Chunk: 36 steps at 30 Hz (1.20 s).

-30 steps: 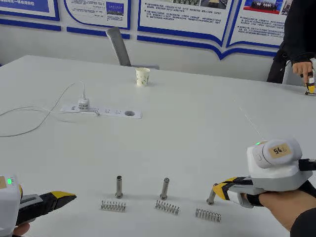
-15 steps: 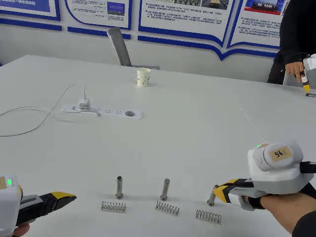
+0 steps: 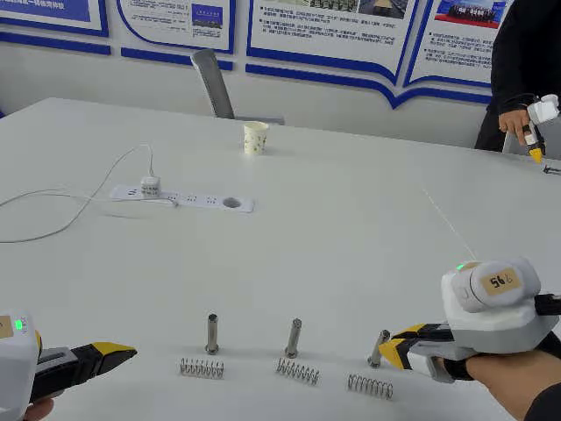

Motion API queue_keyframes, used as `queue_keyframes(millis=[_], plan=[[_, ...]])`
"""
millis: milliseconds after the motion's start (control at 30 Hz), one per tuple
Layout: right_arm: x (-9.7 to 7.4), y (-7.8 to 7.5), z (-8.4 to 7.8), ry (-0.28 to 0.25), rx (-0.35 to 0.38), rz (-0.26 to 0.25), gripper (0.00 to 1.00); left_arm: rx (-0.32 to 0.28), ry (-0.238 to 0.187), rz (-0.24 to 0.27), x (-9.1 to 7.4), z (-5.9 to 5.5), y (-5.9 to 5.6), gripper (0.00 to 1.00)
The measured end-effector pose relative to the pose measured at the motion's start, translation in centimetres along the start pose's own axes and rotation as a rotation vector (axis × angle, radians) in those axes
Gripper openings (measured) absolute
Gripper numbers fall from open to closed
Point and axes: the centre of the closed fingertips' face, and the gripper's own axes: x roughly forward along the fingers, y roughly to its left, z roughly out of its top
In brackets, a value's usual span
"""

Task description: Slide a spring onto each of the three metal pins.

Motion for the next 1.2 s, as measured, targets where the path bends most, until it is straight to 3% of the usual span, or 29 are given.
queue_keyframes(millis=[567,1200], plan=[[-0.1,1.3,-1.7,0.03,-0.023,0.073,0.16,-0.003,0.003,-0.002,0.1,-0.2,0.0,0.76],[0.6,2.6,-3.5,0.098,-0.074,0.142,0.16,-0.01,0.011,-0.007,0.3,-0.6,0.0,0.76]])
